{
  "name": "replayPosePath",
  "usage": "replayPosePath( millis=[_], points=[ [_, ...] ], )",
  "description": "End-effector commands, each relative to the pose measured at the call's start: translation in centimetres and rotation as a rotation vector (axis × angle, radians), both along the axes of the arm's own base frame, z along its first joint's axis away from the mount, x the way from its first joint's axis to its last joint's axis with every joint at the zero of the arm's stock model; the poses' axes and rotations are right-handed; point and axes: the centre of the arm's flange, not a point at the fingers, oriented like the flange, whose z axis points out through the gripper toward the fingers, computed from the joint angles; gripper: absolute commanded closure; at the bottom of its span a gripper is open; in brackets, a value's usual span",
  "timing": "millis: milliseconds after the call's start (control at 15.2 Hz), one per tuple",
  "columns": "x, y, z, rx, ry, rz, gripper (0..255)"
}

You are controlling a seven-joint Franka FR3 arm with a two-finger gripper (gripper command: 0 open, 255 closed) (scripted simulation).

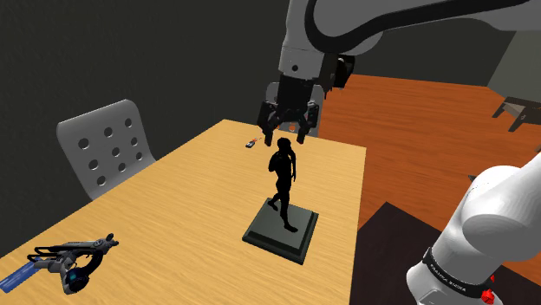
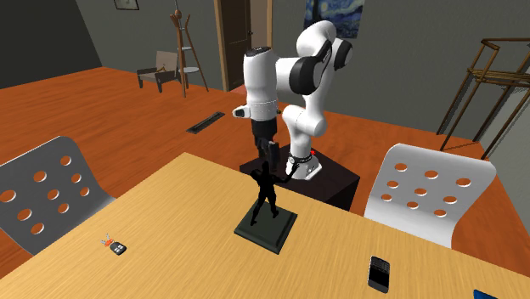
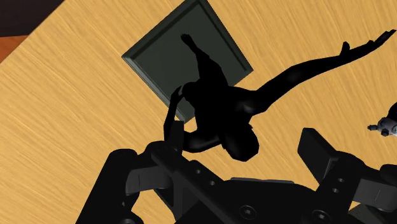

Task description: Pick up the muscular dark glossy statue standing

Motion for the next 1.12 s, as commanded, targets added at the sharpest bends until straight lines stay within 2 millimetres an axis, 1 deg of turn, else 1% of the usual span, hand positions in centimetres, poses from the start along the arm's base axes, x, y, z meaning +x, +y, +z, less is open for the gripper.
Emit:
replayPosePath(
  millis=[0, 132, 198, 792, 1056],
  points=[
    [0.0, 0.0, -1.0, 0.000, 0.000, -0.001, 0],
    [0.0, 0.0, -1.3, 0.000, 0.000, -0.001, 0],
    [0.0, -0.1, -1.3, 0.000, 0.000, -0.001, 255],
    [0.0, 0.0, -1.3, 0.000, 0.000, -0.001, 255],
    [0.0, 0.0, 0.8, 0.000, 0.000, -0.001, 255]
  ],
)
